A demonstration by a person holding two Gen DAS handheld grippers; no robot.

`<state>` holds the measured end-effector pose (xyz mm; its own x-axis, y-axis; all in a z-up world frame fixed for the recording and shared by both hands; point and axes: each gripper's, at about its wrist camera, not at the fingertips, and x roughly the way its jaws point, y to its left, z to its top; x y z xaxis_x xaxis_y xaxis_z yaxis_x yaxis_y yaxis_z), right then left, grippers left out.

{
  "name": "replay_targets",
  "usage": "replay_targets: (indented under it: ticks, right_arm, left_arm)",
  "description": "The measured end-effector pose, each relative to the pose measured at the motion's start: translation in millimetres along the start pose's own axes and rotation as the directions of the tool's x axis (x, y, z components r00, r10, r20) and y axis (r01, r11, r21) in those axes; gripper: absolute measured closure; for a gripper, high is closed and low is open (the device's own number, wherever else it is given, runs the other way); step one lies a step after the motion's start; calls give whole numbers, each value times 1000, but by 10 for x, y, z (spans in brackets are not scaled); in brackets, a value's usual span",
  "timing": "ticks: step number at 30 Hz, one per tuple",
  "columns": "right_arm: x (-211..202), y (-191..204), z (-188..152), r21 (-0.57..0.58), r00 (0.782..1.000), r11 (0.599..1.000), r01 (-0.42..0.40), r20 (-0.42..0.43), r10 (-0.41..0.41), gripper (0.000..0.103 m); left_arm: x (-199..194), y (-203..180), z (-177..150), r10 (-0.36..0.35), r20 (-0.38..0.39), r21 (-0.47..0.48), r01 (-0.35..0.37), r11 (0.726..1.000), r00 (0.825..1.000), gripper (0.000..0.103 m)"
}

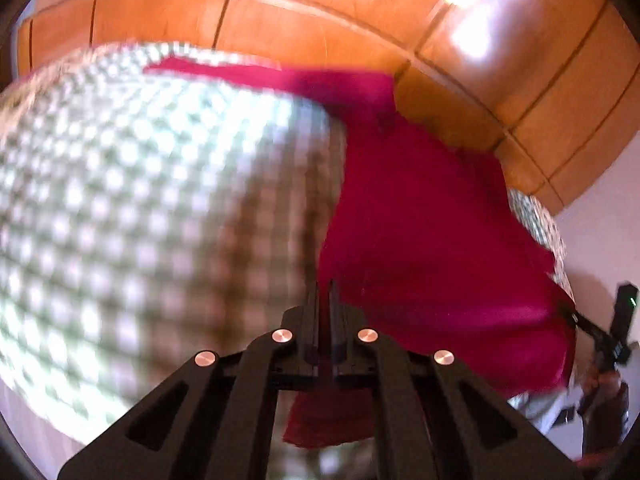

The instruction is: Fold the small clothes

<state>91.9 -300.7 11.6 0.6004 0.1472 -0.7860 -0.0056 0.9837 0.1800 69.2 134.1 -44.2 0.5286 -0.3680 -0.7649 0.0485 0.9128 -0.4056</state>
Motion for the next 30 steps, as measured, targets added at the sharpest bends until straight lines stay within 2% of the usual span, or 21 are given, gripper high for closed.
replay_targets:
  ticks: [2,4,5,7,8,9,10,12,14,15,16,20,24,30]
  right_arm:
    - [129,-84,-122,-16,998,999,51,-48,-51,95]
    - [332,-92,-303,-47,986,993,108,-122,-113,95]
    - [357,-152,-370,-48,983,993,113,-139,-118,95]
    - [397,-147,-448,-31,982,991,127,-139,-130,94]
    - [383,-165,-448,-11,985,993,116,-129,-116,92]
    - [356,-180,-434,10,988,994,106,-115,-104,81]
    - [321,-183,-412,20,990,994,111,-94,-109,61]
    - [241,-199,-356,40,991,991,128,-35,-126,30]
    - [214,-151,-279,58,985,984,169,7,-170,29]
    - [204,-107,-209,52,978,978,203,34,-205,29]
    - [195,-55,-147,43,972,973,225,58,-227,29]
    - [275,300,101,13,960,966,258,106,-257,26]
    - [390,618,152,-51,945,952,302,151,-292,21]
    - [614,889,102,-132,950,945,301,132,-284,21]
  left_arm:
    - [54,-72,-238,-1,-49,0,1,1000,999,100]
    - [121,-171,-486,47,-84,34,-44,998,995,100]
    - [130,-187,-521,65,-84,46,-62,997,994,99]
    - [93,-193,-515,97,-68,47,-94,994,993,84]
    - [52,-200,-501,111,-56,46,-108,993,992,81]
    - [-3,-219,-440,139,-23,54,-138,989,990,79]
    - [-48,-215,-398,150,-4,58,-150,987,989,77]
    - [-78,-250,-257,165,35,55,-167,984,986,76]
    - [-67,-315,-96,159,67,50,-162,985,985,75]
    - [-48,-370,-65,160,76,54,-164,985,984,71]
    - [6,-432,-1,169,88,57,-174,983,982,63]
    - [93,-648,86,180,126,76,-190,979,976,47]
    - [265,-801,95,198,116,84,-209,974,973,45]
    - [408,-935,43,223,89,115,-233,966,971,44]
